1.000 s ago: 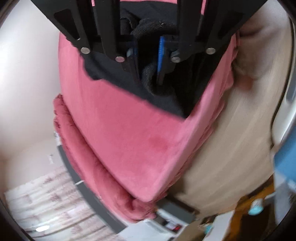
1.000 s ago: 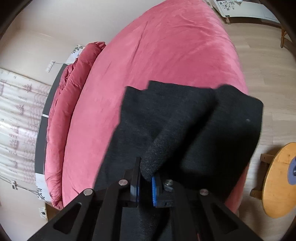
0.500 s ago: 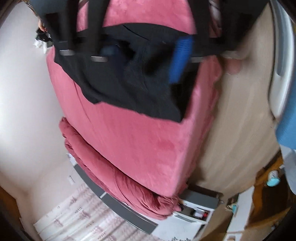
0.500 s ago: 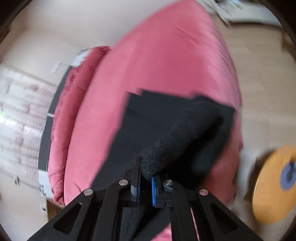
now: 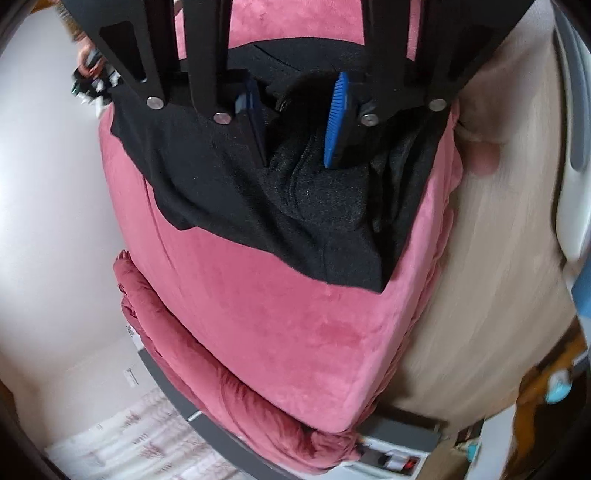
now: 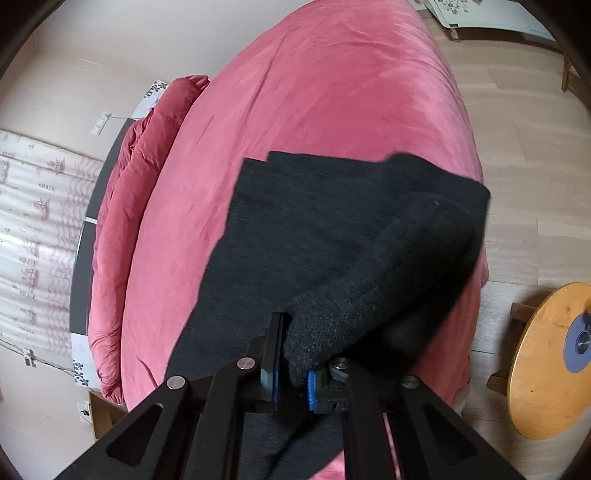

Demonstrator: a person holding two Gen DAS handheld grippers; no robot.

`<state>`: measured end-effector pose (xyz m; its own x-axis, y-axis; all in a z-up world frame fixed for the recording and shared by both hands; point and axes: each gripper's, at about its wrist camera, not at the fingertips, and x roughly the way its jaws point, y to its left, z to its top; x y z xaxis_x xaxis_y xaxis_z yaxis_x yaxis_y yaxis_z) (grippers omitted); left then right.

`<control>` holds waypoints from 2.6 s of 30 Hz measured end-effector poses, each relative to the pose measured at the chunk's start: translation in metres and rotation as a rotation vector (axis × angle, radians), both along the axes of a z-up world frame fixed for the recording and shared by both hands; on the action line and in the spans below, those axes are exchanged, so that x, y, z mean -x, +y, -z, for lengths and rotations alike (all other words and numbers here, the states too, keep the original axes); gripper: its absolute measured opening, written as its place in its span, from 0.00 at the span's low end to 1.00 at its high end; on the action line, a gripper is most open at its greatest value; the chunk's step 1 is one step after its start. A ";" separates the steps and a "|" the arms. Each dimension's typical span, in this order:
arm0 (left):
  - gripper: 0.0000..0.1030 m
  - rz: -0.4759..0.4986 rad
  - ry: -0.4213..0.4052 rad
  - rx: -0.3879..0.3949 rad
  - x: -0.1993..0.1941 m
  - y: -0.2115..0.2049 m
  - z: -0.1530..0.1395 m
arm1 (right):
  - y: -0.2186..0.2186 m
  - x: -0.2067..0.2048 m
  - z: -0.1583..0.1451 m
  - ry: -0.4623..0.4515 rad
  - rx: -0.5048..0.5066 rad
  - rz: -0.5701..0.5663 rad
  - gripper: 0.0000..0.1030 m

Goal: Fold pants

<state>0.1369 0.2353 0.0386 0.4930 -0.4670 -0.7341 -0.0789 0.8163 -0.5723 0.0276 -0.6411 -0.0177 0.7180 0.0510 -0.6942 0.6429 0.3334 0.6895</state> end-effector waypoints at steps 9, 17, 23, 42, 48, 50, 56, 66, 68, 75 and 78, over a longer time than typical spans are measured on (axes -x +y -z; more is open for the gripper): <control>0.21 -0.041 -0.077 0.026 -0.021 0.009 -0.058 | -0.005 -0.041 -0.060 -0.021 0.029 0.014 0.06; 0.23 0.031 -0.149 -0.042 0.015 0.028 -0.081 | 0.001 -0.002 -0.112 -0.163 0.197 -0.011 0.06; 0.17 -0.018 0.138 -0.246 0.048 0.036 0.038 | 0.000 0.045 0.031 0.128 0.046 0.025 0.06; 0.78 -0.254 -0.021 -0.062 0.037 0.023 0.029 | 0.173 0.015 -0.048 0.054 0.527 -0.337 0.39; 0.79 -0.265 -0.070 0.029 0.039 0.034 0.034 | 0.347 -0.043 -0.047 -0.102 0.568 -0.875 0.39; 0.72 -0.259 -0.083 0.090 0.039 0.036 0.034 | 0.408 -0.058 -0.038 -0.153 0.541 -1.026 0.39; 0.40 -0.124 -0.098 0.086 0.030 0.033 0.029 | 0.504 -0.076 -0.010 -0.157 0.417 -1.205 0.39; 0.07 0.012 -0.176 0.036 0.033 0.038 -0.047 | 0.498 -0.067 0.014 -0.091 0.374 -1.172 0.37; 0.05 0.007 -0.161 -0.078 0.037 0.044 -0.038 | 0.493 -0.061 0.019 -0.109 0.368 -1.157 0.37; 0.00 -0.110 0.032 -0.185 0.061 0.068 0.034 | 0.490 -0.045 0.020 -0.118 0.429 -1.157 0.37; 0.00 -0.188 -0.076 -0.095 0.076 0.070 0.010 | 0.490 -0.051 0.015 -0.106 0.417 -1.152 0.37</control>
<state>0.0612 0.3054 0.0291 0.6203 -0.2920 -0.7280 -0.1948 0.8417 -0.5036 0.0782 -0.1509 -0.0323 0.4545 0.4803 -0.7501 -0.2252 0.8767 0.4250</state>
